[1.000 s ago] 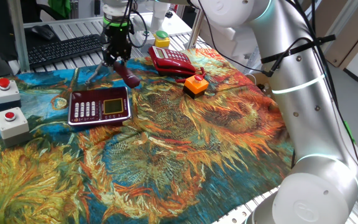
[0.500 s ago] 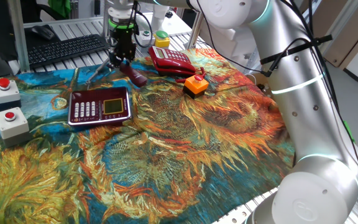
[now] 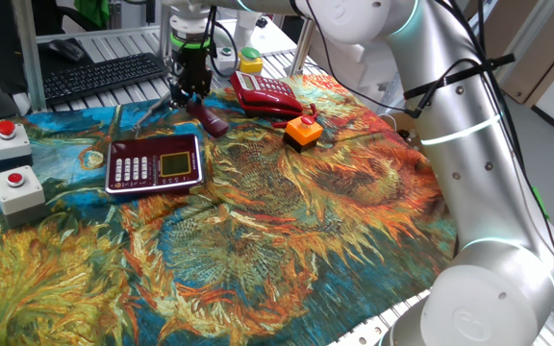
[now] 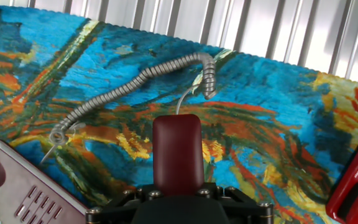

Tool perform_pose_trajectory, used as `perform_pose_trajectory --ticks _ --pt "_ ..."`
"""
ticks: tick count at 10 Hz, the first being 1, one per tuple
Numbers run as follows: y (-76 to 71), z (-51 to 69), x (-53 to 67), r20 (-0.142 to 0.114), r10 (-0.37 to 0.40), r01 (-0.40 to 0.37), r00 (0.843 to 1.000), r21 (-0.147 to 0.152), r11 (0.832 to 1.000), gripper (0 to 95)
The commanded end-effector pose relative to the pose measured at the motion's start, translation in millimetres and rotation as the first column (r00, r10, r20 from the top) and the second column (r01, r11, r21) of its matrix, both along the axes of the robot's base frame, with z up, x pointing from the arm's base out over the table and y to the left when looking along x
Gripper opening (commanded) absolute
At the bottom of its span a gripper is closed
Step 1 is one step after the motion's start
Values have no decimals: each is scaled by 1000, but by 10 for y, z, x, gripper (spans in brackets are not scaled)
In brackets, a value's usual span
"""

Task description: Place the handset of the telephone on the corresponding phone cradle

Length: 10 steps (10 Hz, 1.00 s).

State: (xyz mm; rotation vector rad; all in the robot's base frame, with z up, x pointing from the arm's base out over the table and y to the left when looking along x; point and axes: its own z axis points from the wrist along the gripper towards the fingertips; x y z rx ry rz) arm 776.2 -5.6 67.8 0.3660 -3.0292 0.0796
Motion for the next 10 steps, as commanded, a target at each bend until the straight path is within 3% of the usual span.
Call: perform_pose_trajectory --ticks 1,7,10 --pt "5 -69 17 -1 0 0 1000 0 1000 0" --pt "-20 -378 43 4 0 0 1000 6 1000 0" --pt "-46 -466 38 17 1 -1 1000 9 1000 0"
